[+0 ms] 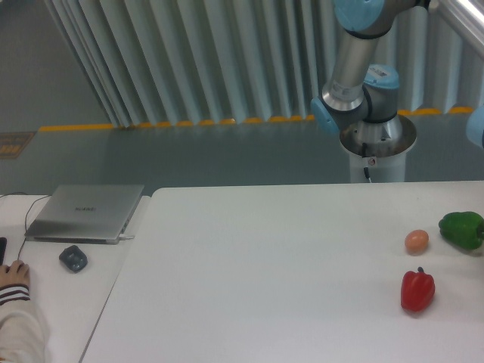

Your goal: Place the triangular bread on the table

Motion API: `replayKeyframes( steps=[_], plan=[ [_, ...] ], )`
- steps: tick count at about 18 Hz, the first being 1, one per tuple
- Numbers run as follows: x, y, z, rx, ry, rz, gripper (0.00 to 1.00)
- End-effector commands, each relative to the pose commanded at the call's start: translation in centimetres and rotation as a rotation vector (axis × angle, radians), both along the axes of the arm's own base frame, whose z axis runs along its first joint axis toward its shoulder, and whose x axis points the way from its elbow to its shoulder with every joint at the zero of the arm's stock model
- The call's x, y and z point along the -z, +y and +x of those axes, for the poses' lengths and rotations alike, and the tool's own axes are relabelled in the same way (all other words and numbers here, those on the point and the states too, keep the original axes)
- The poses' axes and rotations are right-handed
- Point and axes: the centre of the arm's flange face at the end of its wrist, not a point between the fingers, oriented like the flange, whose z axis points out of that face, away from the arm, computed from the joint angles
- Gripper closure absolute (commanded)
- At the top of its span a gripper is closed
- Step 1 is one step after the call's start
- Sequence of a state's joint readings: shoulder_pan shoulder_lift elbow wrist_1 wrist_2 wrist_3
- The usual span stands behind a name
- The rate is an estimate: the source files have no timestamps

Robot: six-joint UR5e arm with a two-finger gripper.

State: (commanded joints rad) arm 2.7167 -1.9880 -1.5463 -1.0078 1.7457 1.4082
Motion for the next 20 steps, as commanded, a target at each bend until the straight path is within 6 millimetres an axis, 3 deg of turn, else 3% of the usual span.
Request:
replayKeyframes(
  steps=[4,7,9,13,17,20],
  plan=[
    [0.1,0.0,0.1,-0.003,-0.002,-0.002,0.46],
    [0.0,0.0,0.2,-0.003,-0.011,-0.006,0.59],
    [0.0,0.0,0.3,-0.025,-0.014,-0.003,0.84],
    [-1.2,-0.1,0.8,-0.038,-0.046,0.017,0.85],
    [-4.9,-0.8,0.9,-0.049,-0.136,0.169,0.84],
    [-5.7,-0.8,1.1,-0.052,-0.167,0.179,0.84]
  ],
)
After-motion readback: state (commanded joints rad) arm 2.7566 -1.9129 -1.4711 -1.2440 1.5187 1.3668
